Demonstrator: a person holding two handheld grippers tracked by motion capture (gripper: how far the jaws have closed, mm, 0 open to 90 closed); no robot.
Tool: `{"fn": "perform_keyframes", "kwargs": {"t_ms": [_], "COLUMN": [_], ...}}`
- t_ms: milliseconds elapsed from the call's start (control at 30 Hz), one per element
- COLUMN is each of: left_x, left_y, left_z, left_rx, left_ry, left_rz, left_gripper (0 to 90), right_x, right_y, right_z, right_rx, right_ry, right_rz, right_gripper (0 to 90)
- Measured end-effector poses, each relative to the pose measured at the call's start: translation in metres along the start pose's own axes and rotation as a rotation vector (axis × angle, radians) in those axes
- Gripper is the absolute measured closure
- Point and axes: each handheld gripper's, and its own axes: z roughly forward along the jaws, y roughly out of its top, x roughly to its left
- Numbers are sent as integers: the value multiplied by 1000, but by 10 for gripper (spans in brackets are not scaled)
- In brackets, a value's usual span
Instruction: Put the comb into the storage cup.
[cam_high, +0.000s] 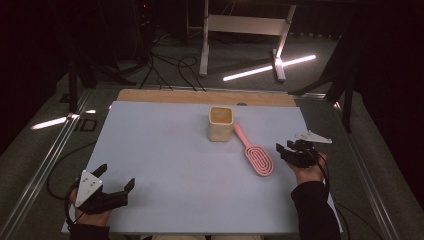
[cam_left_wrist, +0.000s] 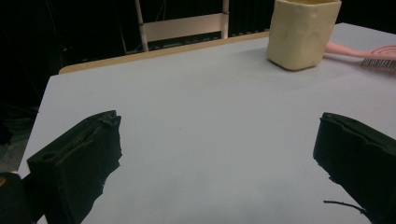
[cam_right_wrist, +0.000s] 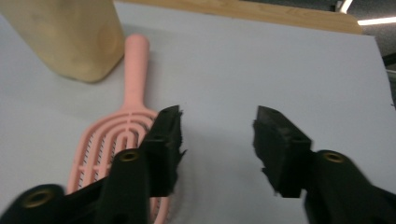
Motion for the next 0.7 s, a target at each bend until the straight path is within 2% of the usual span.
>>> {"fn": "perform_keyframes", "kwargs": {"t_ms": [33, 67, 100, 167, 200, 267, 300, 533, 700], "left_x": [0, 0, 0, 0, 0, 0, 0, 0, -1], "left_y": [0, 0, 0, 0, 0, 0, 0, 0, 0], "left_z": [0, 0, 0, 0, 0, 0, 0, 0, 0], "left_rx": [-1, -2, -3, -3, -3, -2, -3, -5, -5], "left_ry": [0, 0, -1, -1, -1, -1, -1, -2, -4], "left_rz": [-1, -1, -2, -2, -1, -1, -1, -1, 1], "left_gripper": [12, 13, 13, 13, 13, 13, 13, 13, 14], "right_x": [1, 3, 3, 5, 7, 7, 9, 11, 12], "right_y": [0, -2, -2, -4, -6, -6, -7, -10, -13], "right_z": [2, 5, 5, 9, 12, 12, 16, 24, 27], "right_rx": [7, 21, 21, 41, 57, 57, 76, 132, 162], "right_ry": [-1, 3, 3, 2, -11, -11, -20, -35, -19], "right_rz": [-14, -35, -35, -56, -73, -73, -85, -131, -156], "right_gripper": [573, 648, 648, 745, 853, 853, 897, 900, 900]}}
